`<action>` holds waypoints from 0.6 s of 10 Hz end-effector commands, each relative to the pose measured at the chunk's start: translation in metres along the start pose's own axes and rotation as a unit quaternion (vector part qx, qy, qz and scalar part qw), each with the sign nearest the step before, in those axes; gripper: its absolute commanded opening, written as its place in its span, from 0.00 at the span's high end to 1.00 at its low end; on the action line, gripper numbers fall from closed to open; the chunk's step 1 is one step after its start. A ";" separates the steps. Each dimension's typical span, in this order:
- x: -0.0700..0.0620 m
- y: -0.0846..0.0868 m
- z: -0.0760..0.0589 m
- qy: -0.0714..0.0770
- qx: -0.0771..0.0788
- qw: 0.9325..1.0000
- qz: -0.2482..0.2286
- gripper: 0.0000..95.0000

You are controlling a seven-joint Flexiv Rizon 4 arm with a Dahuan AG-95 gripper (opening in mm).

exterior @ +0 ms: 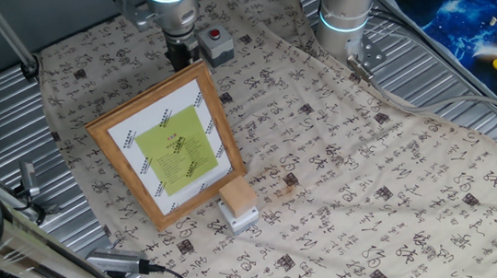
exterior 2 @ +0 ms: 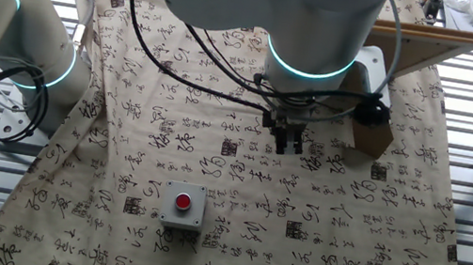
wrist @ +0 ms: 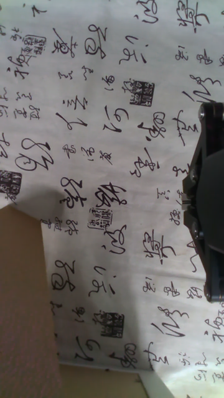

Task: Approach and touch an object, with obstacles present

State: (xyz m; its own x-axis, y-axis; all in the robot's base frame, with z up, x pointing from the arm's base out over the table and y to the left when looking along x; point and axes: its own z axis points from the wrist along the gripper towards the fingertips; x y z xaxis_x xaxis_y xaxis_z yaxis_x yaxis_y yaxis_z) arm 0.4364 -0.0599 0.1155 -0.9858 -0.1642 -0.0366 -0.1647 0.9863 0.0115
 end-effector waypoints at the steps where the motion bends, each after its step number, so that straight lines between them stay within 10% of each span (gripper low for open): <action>1: -0.001 0.000 0.000 0.000 -0.001 1.000 -0.001 1.00; 6: -0.001 0.000 0.000 -0.002 -0.002 1.000 0.001 1.00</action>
State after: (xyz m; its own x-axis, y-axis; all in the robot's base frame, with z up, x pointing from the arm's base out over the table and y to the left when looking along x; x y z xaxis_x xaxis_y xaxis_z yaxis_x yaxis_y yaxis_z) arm 0.4378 -0.0601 0.1151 -0.9859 -0.1621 -0.0419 -0.1628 0.9866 0.0144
